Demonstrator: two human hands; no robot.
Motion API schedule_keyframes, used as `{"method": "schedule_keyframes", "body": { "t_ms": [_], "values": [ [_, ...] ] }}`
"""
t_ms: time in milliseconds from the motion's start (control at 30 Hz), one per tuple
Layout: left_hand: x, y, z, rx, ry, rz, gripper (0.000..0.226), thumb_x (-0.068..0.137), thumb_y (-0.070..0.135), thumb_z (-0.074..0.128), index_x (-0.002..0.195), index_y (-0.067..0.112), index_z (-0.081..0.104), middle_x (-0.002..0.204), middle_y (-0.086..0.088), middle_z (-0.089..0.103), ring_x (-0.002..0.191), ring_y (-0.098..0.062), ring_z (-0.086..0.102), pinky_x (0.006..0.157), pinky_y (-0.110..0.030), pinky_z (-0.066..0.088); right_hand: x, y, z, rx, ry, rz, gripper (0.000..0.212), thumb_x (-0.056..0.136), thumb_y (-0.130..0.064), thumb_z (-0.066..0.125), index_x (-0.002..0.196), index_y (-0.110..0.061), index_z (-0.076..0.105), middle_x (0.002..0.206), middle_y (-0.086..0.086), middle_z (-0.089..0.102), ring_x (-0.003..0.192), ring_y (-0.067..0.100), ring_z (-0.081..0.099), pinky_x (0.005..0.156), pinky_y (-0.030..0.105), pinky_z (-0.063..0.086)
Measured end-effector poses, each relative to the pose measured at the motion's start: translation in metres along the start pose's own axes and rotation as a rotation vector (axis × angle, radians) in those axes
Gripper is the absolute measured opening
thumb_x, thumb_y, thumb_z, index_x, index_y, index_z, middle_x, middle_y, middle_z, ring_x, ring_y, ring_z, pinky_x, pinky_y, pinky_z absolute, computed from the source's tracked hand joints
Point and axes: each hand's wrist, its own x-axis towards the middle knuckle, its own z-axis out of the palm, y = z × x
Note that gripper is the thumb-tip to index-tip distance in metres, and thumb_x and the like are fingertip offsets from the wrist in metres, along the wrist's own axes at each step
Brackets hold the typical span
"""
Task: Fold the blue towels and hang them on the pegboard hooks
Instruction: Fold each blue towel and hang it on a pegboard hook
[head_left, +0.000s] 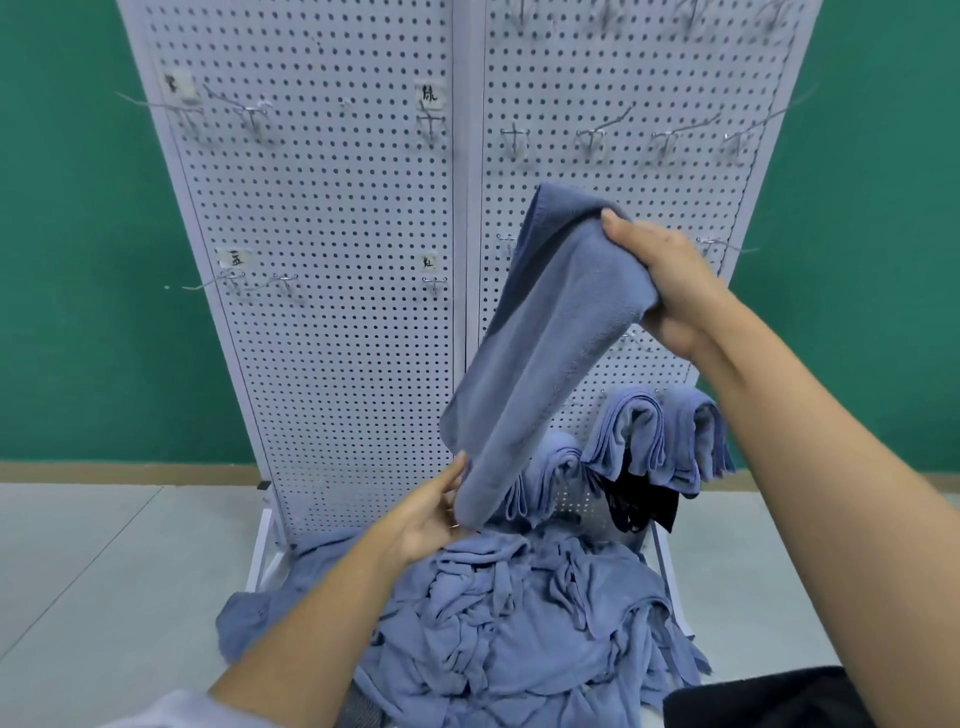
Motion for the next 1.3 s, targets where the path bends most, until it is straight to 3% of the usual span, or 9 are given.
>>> {"method": "schedule_keyframes", "body": {
  "t_ms": [100, 233, 433, 567, 767, 967, 1100, 1233, 1300],
  "values": [
    [0.003, -0.008, -0.001, -0.082, -0.088, -0.030, 0.028, 0.086, 0.031, 0.060, 0.077, 0.006, 0.070, 0.070, -0.005, 0.064, 0.070, -0.018, 0.067, 0.072, -0.035, 0.056, -0.006, 0.014, -0.010, 0.051, 0.026, 0.022, 0.018, 0.094, -0.027, 0.058, 0.093, -0.011, 0.065, 0.082, 0.001, 0.071, 0.075, 0.012, 0.067, 0.068, 0.024, 0.055],
    [0.001, -0.009, 0.004, 0.046, -0.116, -0.139, 0.040, 0.080, 0.014, 0.065, 0.116, -0.003, 0.063, 0.109, -0.018, 0.068, 0.089, -0.027, 0.070, 0.069, -0.036, 0.059, -0.012, 0.031, -0.023, 0.058, 0.070, 0.076, 0.026, 0.093, -0.031, 0.058, 0.102, -0.008, 0.065, 0.090, 0.006, 0.071, 0.081, 0.016, 0.068, 0.070, 0.027, 0.055],
    [-0.015, 0.022, -0.014, 0.151, -0.051, -0.123, 0.027, 0.065, 0.010, 0.079, 0.087, -0.004, 0.073, 0.095, -0.018, 0.071, 0.076, -0.029, 0.071, 0.067, -0.038, 0.060, -0.020, 0.072, -0.056, 0.114, 0.245, 0.199, 0.025, 0.095, -0.034, 0.055, 0.102, -0.012, 0.066, 0.085, 0.005, 0.071, 0.073, 0.015, 0.068, 0.061, 0.025, 0.055],
    [-0.032, 0.053, -0.045, 0.056, -0.024, -0.015, 0.062, 0.032, 0.008, 0.097, 0.089, -0.003, 0.075, 0.103, -0.019, 0.071, 0.083, -0.030, 0.072, 0.069, -0.044, 0.060, -0.032, 0.115, -0.078, 0.065, 0.348, 0.418, 0.023, 0.091, -0.035, 0.061, 0.100, -0.014, 0.062, 0.072, -0.001, 0.069, 0.057, 0.009, 0.064, 0.047, 0.022, 0.050],
    [-0.052, 0.076, -0.078, 0.209, 0.071, 0.084, 0.071, 0.038, 0.015, 0.097, 0.102, 0.000, 0.070, 0.109, -0.017, 0.070, 0.086, -0.026, 0.071, 0.068, -0.038, 0.060, -0.047, 0.159, -0.087, 0.026, 0.184, 0.662, 0.021, 0.095, -0.024, 0.056, 0.102, -0.006, 0.063, 0.067, 0.002, 0.071, 0.054, 0.011, 0.066, 0.047, 0.022, 0.052],
    [-0.063, 0.084, -0.089, 0.440, 0.236, 0.157, 0.031, 0.086, 0.020, 0.065, 0.107, -0.002, 0.064, 0.097, -0.015, 0.073, 0.075, -0.019, 0.072, 0.059, -0.026, 0.058, -0.055, 0.163, -0.091, 0.016, -0.034, 0.682, 0.019, 0.096, -0.013, 0.052, 0.108, 0.000, 0.062, 0.076, 0.004, 0.072, 0.059, 0.009, 0.066, 0.050, 0.018, 0.052],
    [-0.073, 0.093, -0.096, 0.454, 0.172, 0.259, 0.030, 0.085, 0.022, 0.061, 0.110, 0.005, 0.064, 0.102, -0.011, 0.073, 0.082, -0.018, 0.071, 0.064, -0.026, 0.058, -0.052, 0.168, -0.092, -0.004, -0.108, 0.579, 0.029, 0.091, -0.012, 0.057, 0.120, -0.007, 0.060, 0.110, 0.010, 0.070, 0.087, 0.020, 0.068, 0.067, 0.025, 0.058],
    [-0.082, 0.100, -0.092, 0.385, 0.137, 0.487, 0.018, 0.094, 0.005, 0.048, 0.099, 0.011, 0.064, 0.083, -0.001, 0.073, 0.067, -0.008, 0.068, 0.054, -0.020, 0.053, -0.049, 0.166, -0.089, 0.102, -0.038, 0.409, 0.023, 0.094, 0.001, 0.045, 0.106, -0.008, 0.063, 0.084, 0.007, 0.069, 0.055, 0.011, 0.059, 0.046, 0.020, 0.048],
    [-0.084, 0.099, -0.089, 0.377, 0.118, 0.519, 0.035, 0.096, 0.000, 0.041, 0.083, 0.015, 0.069, 0.075, 0.000, 0.070, 0.059, -0.007, 0.065, 0.048, -0.019, 0.051, -0.050, 0.166, -0.090, 0.122, -0.020, 0.389, 0.029, 0.097, 0.003, 0.038, 0.093, -0.009, 0.064, 0.075, 0.005, 0.069, 0.057, 0.014, 0.060, 0.050, 0.021, 0.052]
  ]
}}
